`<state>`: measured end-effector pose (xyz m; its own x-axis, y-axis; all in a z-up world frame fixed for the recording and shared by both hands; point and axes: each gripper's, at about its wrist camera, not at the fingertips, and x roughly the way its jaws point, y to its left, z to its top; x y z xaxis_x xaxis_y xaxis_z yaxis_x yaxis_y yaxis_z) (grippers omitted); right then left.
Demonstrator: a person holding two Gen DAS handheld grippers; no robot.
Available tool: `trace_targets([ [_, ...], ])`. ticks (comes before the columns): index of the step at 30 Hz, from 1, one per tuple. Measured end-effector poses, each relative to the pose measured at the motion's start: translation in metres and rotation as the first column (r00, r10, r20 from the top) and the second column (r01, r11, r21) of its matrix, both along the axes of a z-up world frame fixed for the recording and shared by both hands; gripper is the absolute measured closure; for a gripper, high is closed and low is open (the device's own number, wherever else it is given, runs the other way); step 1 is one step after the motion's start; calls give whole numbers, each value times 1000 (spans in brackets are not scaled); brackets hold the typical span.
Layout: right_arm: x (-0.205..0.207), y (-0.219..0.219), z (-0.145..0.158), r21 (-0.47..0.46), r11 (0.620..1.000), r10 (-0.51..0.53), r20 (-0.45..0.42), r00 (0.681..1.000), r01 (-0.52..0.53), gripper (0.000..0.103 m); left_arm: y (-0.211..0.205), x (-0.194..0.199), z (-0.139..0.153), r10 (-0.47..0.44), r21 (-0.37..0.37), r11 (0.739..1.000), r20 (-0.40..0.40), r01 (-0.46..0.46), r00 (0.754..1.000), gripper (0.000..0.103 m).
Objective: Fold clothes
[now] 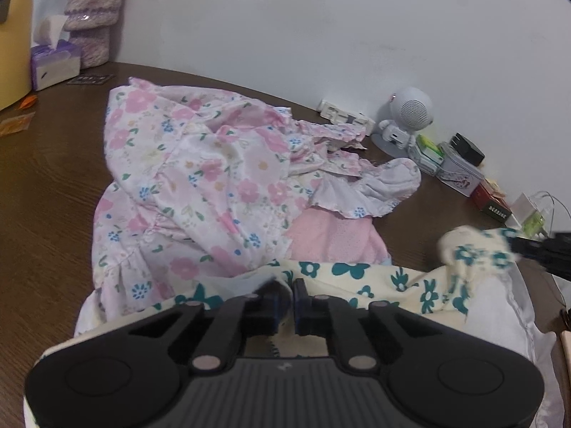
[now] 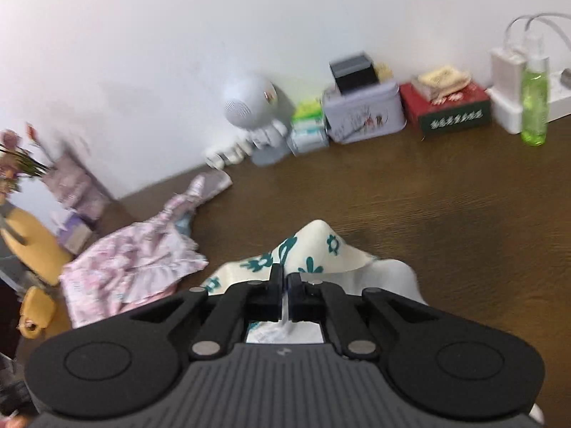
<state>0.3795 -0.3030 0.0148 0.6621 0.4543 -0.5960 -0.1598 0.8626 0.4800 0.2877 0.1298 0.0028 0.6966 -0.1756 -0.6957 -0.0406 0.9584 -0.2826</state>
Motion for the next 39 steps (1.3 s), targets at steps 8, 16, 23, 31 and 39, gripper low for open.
trace_targets([
  [8, -8, -22, -25, -43, 998, -47, -51, 998, 45, 102, -1, 0, -2, 19, 3, 1000, 5, -19, 1000, 99],
  [16, 5, -17, -29, -43, 999, -8, -64, 998, 5, 88, 0, -1, -1, -13, -7, 1000, -8, 13, 1000, 96],
  [23, -25, 42, 17, -163, 954, 266, 84, 960, -251, 43, 0, 0, 6, -30, -41, 999, -10, 30, 999, 79],
  [31, 7, 134, -10, -259, 901, 320, -143, 936, -348, 88, 1, 13, 4, 23, -92, 995, -37, -26, 999, 81],
  [39, 10, 96, -11, -115, 964, 231, -72, 970, -239, 97, 6, 8, 5, 49, -127, 991, 33, -44, 998, 102],
])
